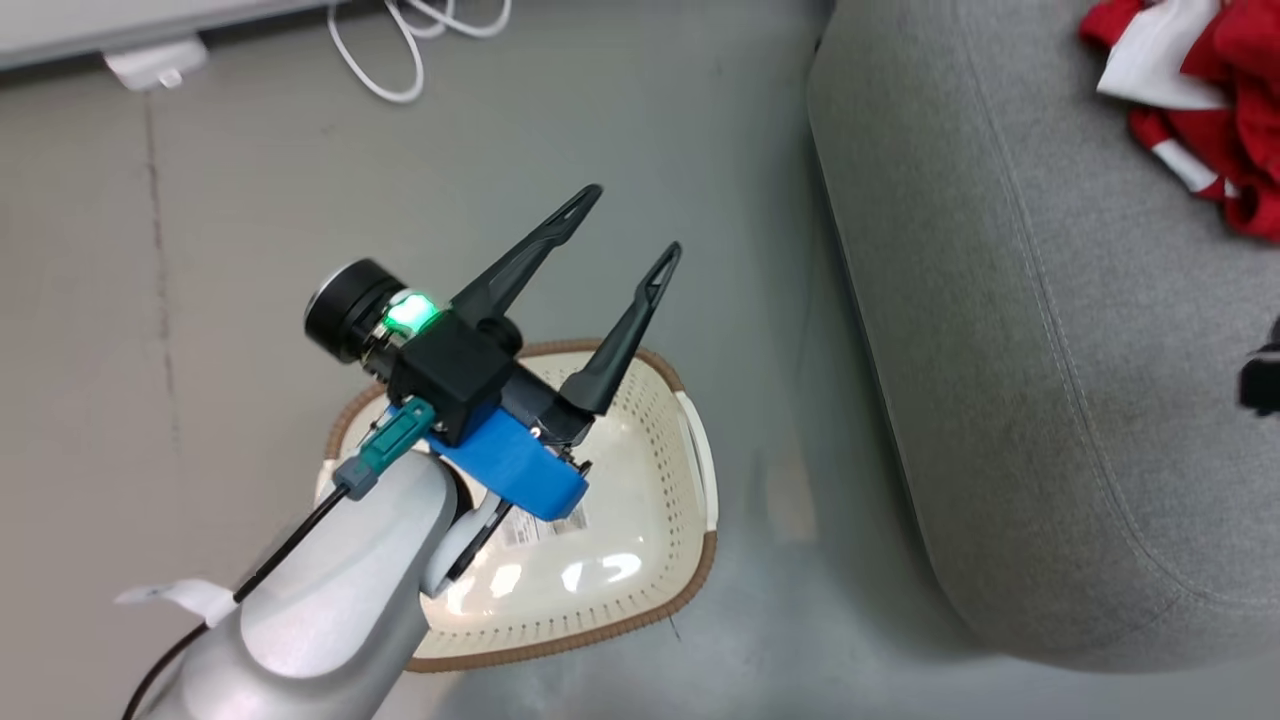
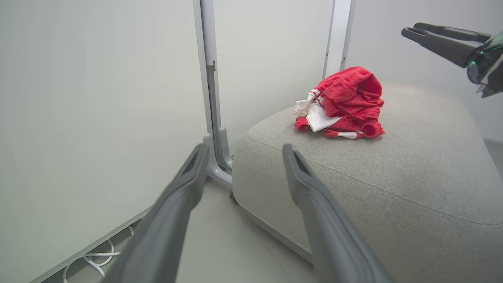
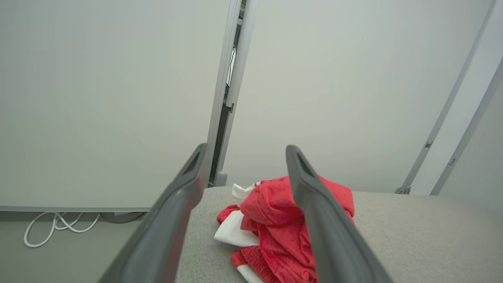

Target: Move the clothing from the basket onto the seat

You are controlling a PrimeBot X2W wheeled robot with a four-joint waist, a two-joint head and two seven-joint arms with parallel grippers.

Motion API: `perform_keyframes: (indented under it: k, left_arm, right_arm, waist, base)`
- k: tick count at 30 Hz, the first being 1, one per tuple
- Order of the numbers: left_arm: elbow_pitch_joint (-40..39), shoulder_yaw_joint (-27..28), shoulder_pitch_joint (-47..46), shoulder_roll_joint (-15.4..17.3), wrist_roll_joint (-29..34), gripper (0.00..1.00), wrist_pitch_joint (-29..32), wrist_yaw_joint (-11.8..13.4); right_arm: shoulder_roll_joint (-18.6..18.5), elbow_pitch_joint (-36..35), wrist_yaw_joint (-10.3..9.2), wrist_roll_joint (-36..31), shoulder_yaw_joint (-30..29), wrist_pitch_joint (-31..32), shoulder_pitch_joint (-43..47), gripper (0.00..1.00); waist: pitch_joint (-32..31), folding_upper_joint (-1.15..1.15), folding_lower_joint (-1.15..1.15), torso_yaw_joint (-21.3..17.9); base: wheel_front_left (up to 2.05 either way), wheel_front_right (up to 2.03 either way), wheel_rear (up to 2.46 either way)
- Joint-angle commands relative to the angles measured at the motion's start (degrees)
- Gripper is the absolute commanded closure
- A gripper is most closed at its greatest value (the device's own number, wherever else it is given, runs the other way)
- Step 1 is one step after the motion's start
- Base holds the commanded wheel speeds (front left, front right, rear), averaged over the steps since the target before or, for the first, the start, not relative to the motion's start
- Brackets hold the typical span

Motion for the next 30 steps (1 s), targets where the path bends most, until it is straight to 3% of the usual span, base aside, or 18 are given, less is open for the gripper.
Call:
perform_keyframes:
  k: [1, 16, 30]
  left_arm:
    - [-0.01, 1.79, 1.91, -0.51, 0.51, 0.00, -0.27, 0.35]
    - [0.32, 16.88, 15.57, -3.64, 3.88, 0.00, -0.27, 2.05]
    - [0.45, 28.53, 26.75, -6.68, 7.48, 0.00, -0.27, 1.63]
  right_arm:
    - [0.79, -1.50, 0.01, -0.14, 1.99, -0.02, 2.52, 0.00]
    - [5.76, -3.78, 0.01, 1.85, 11.42, -0.03, 12.59, 0.00]
    - [9.14, -2.78, 0.01, 2.31, 11.01, -0.03, 21.05, 0.00]
  waist:
    - [-3.43, 0.00, 0.01, 1.78]
    - [-13.33, 0.00, 0.01, 7.68]
    - [-19.39, 0.00, 0.01, 10.74]
  base:
    - [0.00, 0.00, 0.00]
    - [0.00, 0.00, 0.00]
    - [0.00, 0.00, 0.00]
